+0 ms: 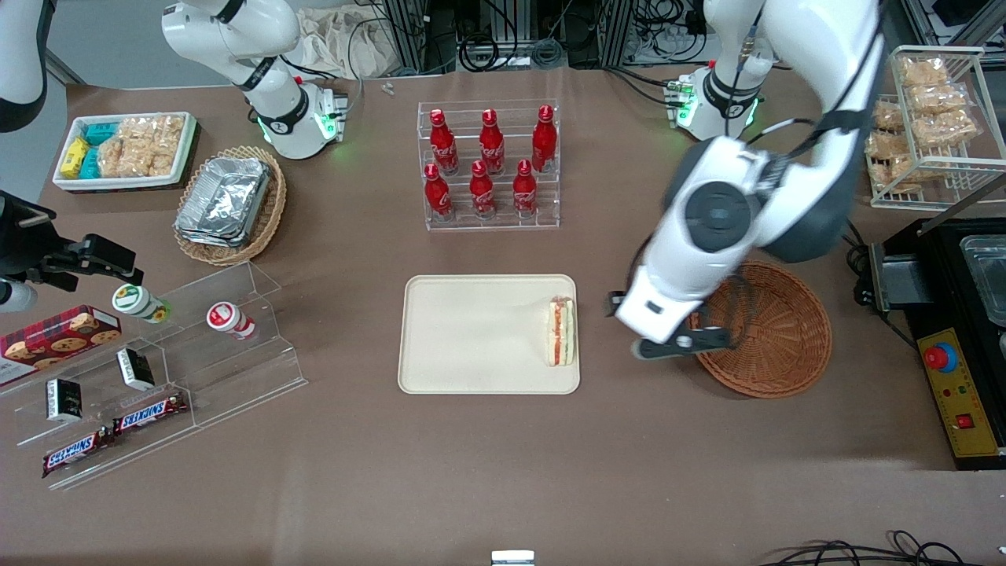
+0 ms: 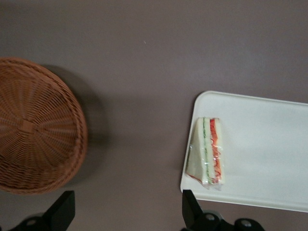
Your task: Place sandwich from basket to tray
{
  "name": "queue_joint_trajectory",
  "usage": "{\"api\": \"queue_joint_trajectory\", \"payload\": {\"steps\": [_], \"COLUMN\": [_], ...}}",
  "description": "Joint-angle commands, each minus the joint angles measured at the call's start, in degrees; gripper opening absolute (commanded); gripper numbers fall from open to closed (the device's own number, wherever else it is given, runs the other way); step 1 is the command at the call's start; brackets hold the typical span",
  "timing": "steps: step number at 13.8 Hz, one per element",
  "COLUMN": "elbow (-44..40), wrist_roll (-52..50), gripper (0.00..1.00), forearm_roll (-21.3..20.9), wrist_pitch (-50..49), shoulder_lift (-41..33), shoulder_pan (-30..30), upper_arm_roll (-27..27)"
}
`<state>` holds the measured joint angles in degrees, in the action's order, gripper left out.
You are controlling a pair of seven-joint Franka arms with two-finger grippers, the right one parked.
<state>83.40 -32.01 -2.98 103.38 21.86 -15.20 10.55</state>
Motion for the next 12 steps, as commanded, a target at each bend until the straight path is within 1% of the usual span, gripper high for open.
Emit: {"api": "queue_joint_trajectory", "payload": {"steps": [1, 2, 5, 6, 7, 8, 10, 11, 12], "elbow": [0.45, 0.45, 1.06, 1.32, 2.54, 4.82, 8.95, 9.23, 8.97], "wrist_roll": [10.35, 14.04, 21.26, 23.72, 27.22, 30.65, 31.65, 31.39, 30.35], "gripper": [1.0, 1.0, 1.0, 1.0, 1.0, 1.0, 1.0, 1.0, 1.0], "forearm_roll": [5.78, 6.14, 6.14, 6.14, 6.23, 6.23, 5.01, 4.3, 1.77], "wrist_pitch": [-6.06, -8.87, -14.86, -16.7, -17.77, -17.69, -17.08, -17.16, -17.08], "shoulder_lift": [-5.94, -7.35, -11.74, -12.97, -15.51, -18.32, -23.07, -23.44, -23.19], "shoulder_pan": [-0.27, -0.27, -0.09, 4.43, 7.7, 9.73, 11.24, 11.16, 11.07], "upper_arm_roll": [-7.19, -9.48, -14.14, -13.72, -11.46, -11.43, -11.52, -11.61, -11.35]}}
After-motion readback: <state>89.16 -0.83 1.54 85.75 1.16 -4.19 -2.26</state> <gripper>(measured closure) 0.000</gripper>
